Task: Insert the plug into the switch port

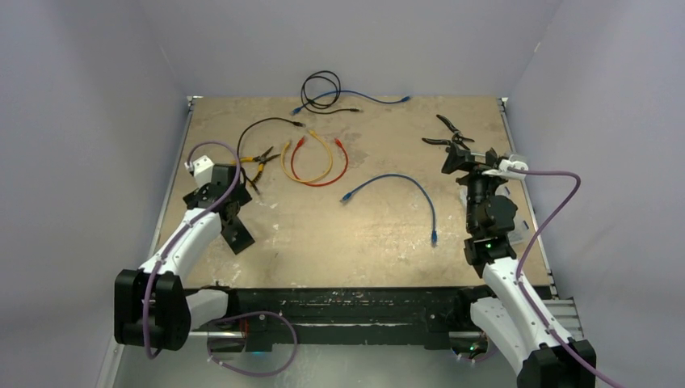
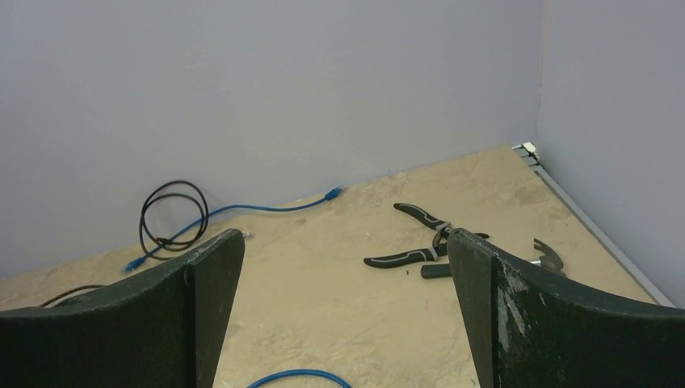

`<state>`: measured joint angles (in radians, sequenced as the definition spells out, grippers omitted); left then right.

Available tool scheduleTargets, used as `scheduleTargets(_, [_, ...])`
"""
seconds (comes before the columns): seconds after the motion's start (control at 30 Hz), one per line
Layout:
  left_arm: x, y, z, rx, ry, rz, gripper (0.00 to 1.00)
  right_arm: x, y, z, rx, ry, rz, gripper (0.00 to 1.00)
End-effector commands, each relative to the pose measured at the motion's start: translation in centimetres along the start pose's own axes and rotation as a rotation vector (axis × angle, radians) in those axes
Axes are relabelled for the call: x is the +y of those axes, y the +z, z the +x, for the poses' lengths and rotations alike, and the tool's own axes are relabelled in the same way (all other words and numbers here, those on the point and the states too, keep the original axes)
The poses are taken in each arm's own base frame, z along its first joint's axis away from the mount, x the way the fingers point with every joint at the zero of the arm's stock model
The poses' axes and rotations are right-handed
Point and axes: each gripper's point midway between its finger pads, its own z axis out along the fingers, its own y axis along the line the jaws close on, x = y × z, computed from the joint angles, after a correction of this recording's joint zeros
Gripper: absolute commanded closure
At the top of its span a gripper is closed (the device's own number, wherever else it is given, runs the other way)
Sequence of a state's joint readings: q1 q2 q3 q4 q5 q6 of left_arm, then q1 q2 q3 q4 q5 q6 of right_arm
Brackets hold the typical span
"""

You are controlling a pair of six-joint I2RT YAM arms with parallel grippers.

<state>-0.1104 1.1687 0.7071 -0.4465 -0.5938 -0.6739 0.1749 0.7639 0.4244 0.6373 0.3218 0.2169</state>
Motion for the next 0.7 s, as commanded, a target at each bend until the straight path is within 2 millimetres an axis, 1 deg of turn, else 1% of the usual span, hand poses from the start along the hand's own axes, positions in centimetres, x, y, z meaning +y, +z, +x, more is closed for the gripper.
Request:
scheduleTargets(0.0, [-1.3,0.5,0.1,0.053,-0.068,0.046,0.01,0.8,-0.2,-1.4,-0.058,0.031,-0.036,0.01])
scheduleTargets(0.07, [-1.2,1.1,0.6,0.086,-0.092,0.049,0.01,0.9,-0.3,-1.4,-0.059,0.034,-0.042,0.01])
scheduleTargets(0.17, [-0.9,2.1,2.0,0.147,-0.129,0.058,0.01,0.9,-0.4,-1.4,-0.059,0.032,-0.043,0.01])
scheduleTargets(0.2, [-0.4,2.6,2.3,0.166,-0.148,0.045,0.01,0.9,-0.4,-1.4,-0.059,0.031,-0.043,0.01])
scheduleTargets(0.3, [0.0,3.4,2.9,0.201,-0.149,0.028,0.01,0.8,-0.5,-1.4,-0.060,0.029,-0.045,0.01])
scheduleTargets(0.53, [-0.8,4.0,4.1,0.242,-0.146,0.069,0.01,0.8,-0.6,-1.2,-0.060,0.026,-0.048,0.01])
scheduleTargets(0.67, [-0.8,4.0,4.9,0.244,-0.168,0.082,0.01,0.9,-0.6,-1.1,-0.057,0.024,-0.054,0.01])
